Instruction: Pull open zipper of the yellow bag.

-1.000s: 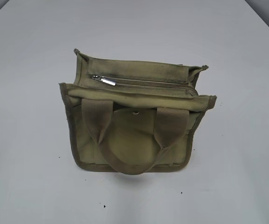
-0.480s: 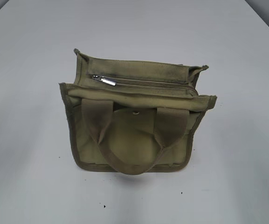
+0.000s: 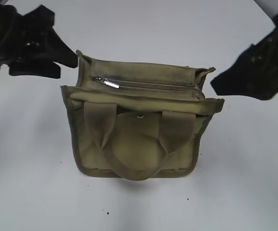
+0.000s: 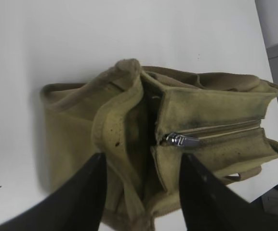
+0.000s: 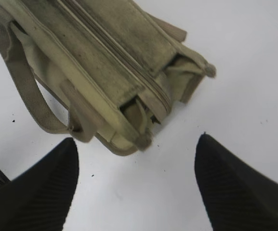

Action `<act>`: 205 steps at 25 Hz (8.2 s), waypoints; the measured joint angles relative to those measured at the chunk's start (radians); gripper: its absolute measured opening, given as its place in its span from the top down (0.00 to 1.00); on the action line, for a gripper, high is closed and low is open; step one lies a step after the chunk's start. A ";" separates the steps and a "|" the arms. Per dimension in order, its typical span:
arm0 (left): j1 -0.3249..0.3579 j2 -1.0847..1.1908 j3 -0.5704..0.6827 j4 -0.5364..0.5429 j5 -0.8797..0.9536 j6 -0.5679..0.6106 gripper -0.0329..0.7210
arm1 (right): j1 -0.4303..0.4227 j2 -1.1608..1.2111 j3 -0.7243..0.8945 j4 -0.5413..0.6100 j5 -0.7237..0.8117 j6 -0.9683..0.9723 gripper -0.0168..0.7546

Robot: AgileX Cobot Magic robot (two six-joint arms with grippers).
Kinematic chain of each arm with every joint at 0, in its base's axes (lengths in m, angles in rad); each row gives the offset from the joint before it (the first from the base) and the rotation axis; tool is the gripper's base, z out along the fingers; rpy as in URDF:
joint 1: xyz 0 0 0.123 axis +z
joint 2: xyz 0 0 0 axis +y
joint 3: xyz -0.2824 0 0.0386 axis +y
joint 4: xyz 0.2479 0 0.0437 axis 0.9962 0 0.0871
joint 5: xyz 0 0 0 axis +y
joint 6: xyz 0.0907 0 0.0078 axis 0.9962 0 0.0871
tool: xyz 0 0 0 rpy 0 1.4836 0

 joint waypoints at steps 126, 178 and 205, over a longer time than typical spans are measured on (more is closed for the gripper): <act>-0.082 0.271 -0.302 0.013 0.128 0.048 0.88 | 0.044 0.486 -0.351 -0.210 0.446 0.309 0.91; -0.081 -1.294 0.556 0.620 0.264 -0.109 0.45 | 0.044 -0.709 0.451 -0.210 0.334 0.517 0.22; 0.230 -1.426 0.559 0.620 0.264 -0.109 0.46 | -0.343 -1.052 0.452 -0.102 0.318 0.517 0.22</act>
